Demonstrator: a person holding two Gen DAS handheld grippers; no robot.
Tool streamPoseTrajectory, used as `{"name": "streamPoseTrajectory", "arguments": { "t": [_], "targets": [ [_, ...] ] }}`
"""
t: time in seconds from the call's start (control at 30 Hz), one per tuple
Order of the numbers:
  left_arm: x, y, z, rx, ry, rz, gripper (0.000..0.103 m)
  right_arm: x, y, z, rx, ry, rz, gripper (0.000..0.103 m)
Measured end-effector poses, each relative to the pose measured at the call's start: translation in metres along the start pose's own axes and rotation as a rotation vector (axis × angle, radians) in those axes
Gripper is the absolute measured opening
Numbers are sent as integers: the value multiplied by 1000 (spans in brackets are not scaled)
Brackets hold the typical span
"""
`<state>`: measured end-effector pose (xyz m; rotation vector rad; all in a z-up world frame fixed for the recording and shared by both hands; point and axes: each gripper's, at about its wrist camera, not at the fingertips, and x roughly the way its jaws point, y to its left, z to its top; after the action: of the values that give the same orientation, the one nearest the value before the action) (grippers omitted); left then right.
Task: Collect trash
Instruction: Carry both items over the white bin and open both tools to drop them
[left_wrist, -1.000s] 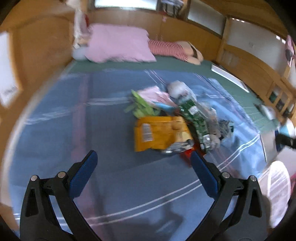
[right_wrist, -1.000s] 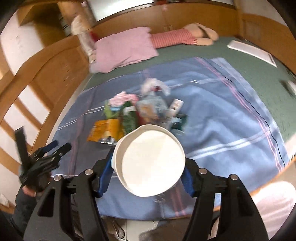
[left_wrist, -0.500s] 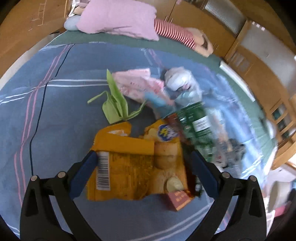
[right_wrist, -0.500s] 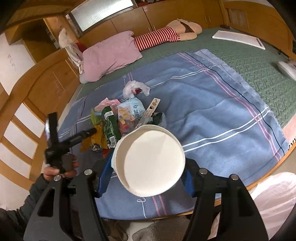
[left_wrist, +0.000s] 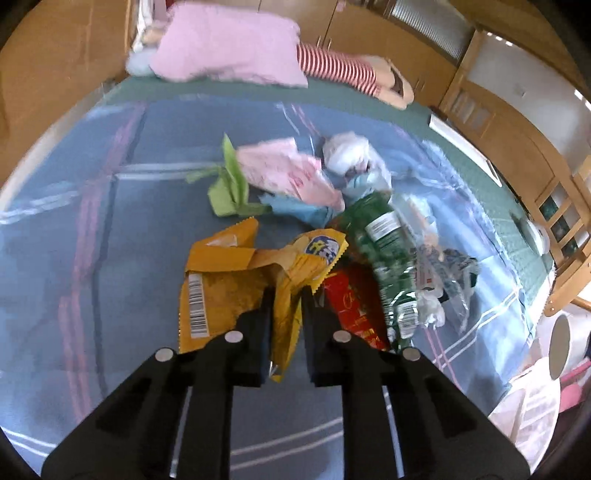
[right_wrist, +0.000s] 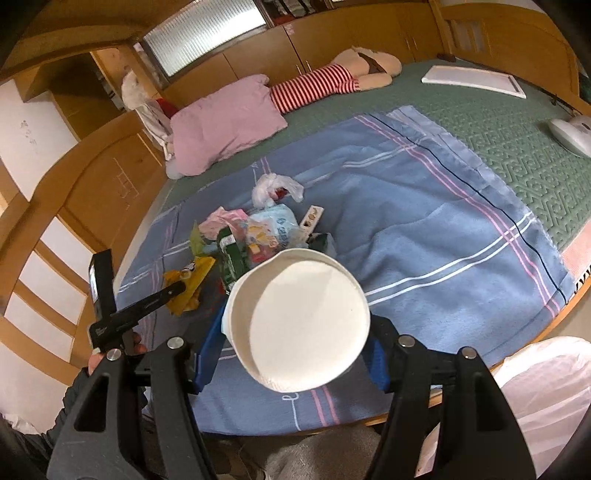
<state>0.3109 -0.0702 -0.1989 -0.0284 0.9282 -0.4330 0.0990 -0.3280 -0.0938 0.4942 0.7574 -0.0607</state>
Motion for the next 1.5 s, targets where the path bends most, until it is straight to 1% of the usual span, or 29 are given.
{"name": "streamPoseTrajectory", "arguments": {
  "t": [0.13, 0.2, 0.3, 0.37, 0.4, 0.47, 0.5, 0.57, 0.63, 0.7, 0.77, 0.8, 0.87, 0.9, 0.93, 0.97, 1.0, 1.03, 1.1, 1.17, 1.2, 1.23, 1.37, 1.47, 1.5],
  "targets": [
    [-47, -13, -6, 48, -91, 2, 15, -17, 3, -2, -4, -39, 11, 64],
    [-72, -29, -8, 87, -134, -9, 15, -29, 4, -5, -4, -68, 3, 64],
    [-105, -66, -12, 159, -196, -60, 15, -50, 2, -9, -1, -112, -16, 64],
    [-121, -93, -17, 202, -212, -118, 15, -70, -3, -15, 3, -148, -41, 64],
    [-129, -112, -22, 234, -218, -160, 15, -83, -7, -18, 10, -167, -58, 64],
    [-140, -146, -34, 287, -206, -247, 15, -108, -18, -26, 27, -204, -96, 64],
    [-144, -172, -45, 329, -188, -317, 15, -125, -25, -31, 39, -226, -125, 64],
    [-147, -211, -64, 391, -158, -402, 15, -152, -40, -41, 58, -259, -176, 65],
    [-147, -246, -85, 454, -122, -466, 16, -179, -56, -54, 83, -287, -235, 65],
    [-141, -282, -109, 510, -49, -542, 16, -204, -73, -68, 111, -306, -291, 65],
    [-134, -308, -131, 554, -2, -573, 17, -225, -88, -82, 140, -321, -349, 66],
    [-128, -328, -148, 596, 37, -586, 19, -231, -95, -87, 154, -323, -365, 66],
    [-115, -353, -171, 648, 86, -591, 28, -242, -108, -100, 186, -328, -398, 66],
    [-109, -362, -179, 667, 104, -581, 41, -245, -113, -104, 198, -330, -408, 66],
    [-103, -368, -186, 680, 126, -580, 56, -248, -118, -109, 209, -330, -416, 66],
    [-95, -374, -192, 688, 161, -574, 64, -251, -123, -113, 221, -331, -423, 66],
    [-90, -378, -194, 687, 168, -550, 76, -253, -127, -116, 230, -332, -429, 66],
    [-88, -379, -195, 679, 166, -528, 83, -254, -129, -119, 237, -332, -429, 66],
    [-88, -374, -190, 663, 161, -517, 86, -255, -133, -122, 249, -332, -429, 66],
    [-94, -364, -182, 635, 140, -506, 87, -250, -138, -123, 258, -323, -421, 66],
    [-99, -355, -172, 604, 114, -495, 88, -247, -138, -123, 259, -317, -418, 66],
    [-98, -352, -168, 588, 99, -487, 89, -244, -139, -124, 259, -308, -416, 66],
    [-115, -318, -136, 494, 14, -422, 92, -213, -139, -126, 237, -225, -406, 68],
    [-132, -281, -115, 428, -56, -338, 93, -185, -140, -128, 231, -141, -407, 70],
    [-135, -273, -110, 416, -69, -321, 93, -177, -140, -128, 232, -120, -411, 71]
  ]
}}
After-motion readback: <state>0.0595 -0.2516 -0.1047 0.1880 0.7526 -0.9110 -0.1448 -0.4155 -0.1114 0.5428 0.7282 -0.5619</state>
